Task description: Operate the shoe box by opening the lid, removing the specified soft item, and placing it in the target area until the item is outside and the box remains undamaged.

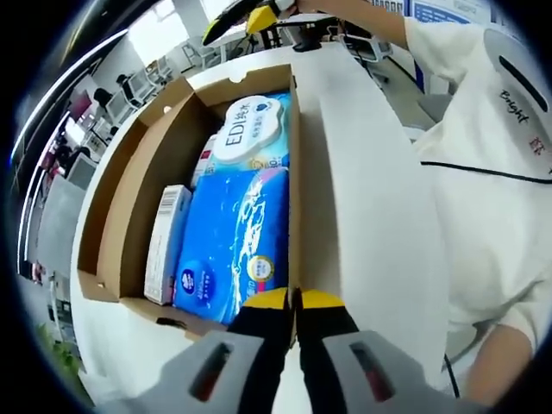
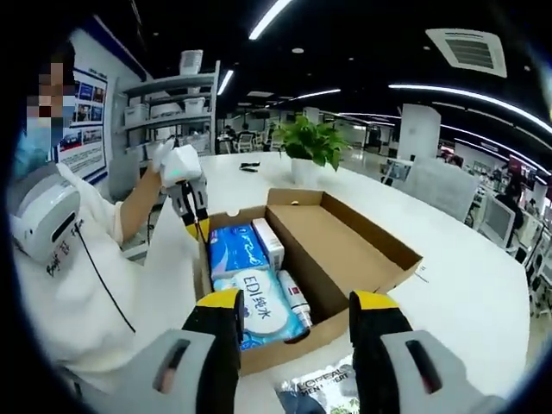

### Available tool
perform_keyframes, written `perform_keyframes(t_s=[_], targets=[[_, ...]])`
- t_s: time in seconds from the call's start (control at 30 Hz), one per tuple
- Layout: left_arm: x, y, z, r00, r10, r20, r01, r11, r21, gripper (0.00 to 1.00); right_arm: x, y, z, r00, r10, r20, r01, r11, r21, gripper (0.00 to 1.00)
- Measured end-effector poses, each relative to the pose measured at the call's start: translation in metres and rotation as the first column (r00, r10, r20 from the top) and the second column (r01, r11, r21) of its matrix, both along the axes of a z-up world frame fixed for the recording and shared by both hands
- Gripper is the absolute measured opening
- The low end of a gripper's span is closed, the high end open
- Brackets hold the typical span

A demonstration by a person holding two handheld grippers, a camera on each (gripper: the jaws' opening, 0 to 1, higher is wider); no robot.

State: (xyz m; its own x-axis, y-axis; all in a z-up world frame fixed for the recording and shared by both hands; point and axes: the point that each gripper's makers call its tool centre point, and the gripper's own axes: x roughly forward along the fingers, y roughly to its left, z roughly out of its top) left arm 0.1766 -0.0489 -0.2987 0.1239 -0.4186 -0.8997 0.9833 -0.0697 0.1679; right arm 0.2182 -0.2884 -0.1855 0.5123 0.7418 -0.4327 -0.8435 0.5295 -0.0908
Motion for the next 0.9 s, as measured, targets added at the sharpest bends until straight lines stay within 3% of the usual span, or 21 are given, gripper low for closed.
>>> perform_keyframes(t_s=[0.17, 0.27, 0.3, 0.37, 0.47, 0.5, 0.6, 0.73, 0.83, 0.9], targets=[[0.0, 0.0, 0.0, 1.0, 0.007, -0.006, -0.007, 1.0, -0.003, 0.02, 0.0, 0.006, 0.001, 1.0, 0.02, 0.007, -0.02, 0.999, -0.031, 0.51], [0.001, 0.0, 0.0, 1.0, 0.016, -0.002, -0.016, 1.0, 0.002, 0.02, -0.007, 0.029, -0.001, 0.988, 0.148, -0.034, -0.148, 0.989, -0.002, 0.56], [0.001, 0.0, 0.0, 1.0, 0.02, -0.002, -0.02, 1.0, 0.004, 0.02, -0.006, 0.031, -0.004, 0.987, 0.15, -0.055, -0.152, 0.988, -0.032, 0.57], [0.001, 0.0, 0.0, 1.0, 0.029, 0.001, -0.029, 1.0, 0.006, 0.02, 0.001, 0.032, -0.009, 0.988, 0.151, -0.041, -0.155, 0.98, -0.124, 0.57], [0.001, 0.0, 0.0, 1.0, 0.025, 0.015, -0.025, 1.0, -0.001, 0.03, 0.001, 0.048, -0.001, 0.98, 0.195, -0.051, -0.198, 0.978, -0.07, 0.57], [0.001, 0.0, 0.0, 1.0, 0.019, 0.023, -0.019, 1.0, -0.005, 0.03, 0.0, 0.059, 0.006, 0.97, 0.226, -0.09, -0.227, 0.974, -0.002, 0.58], [0.002, 0.0, -0.001, 0.999, 0.029, 0.015, -0.029, 1.0, -0.005, 0.03, 0.009, 0.066, 0.008, 0.971, 0.225, -0.082, -0.229, 0.972, -0.045, 0.57], [0.002, 0.0, -0.001, 0.998, 0.067, 0.009, -0.067, 0.998, 0.002, 0.04, 0.006, 0.07, 0.004, 0.966, 0.24, -0.097, -0.248, 0.965, -0.086, 0.56], [0.004, -0.001, -0.001, 0.995, 0.103, -0.01, -0.103, 0.995, 0.007, 0.04, 0.003, 0.067, -0.007, 0.962, 0.254, -0.1, -0.268, 0.95, -0.163, 0.56], [0.004, -0.001, -0.001, 0.994, 0.108, -0.012, -0.107, 0.994, 0.014, 0.04, 0.0, 0.07, -0.016, 0.955, 0.272, -0.12, -0.29, 0.94, -0.177, 0.57]])
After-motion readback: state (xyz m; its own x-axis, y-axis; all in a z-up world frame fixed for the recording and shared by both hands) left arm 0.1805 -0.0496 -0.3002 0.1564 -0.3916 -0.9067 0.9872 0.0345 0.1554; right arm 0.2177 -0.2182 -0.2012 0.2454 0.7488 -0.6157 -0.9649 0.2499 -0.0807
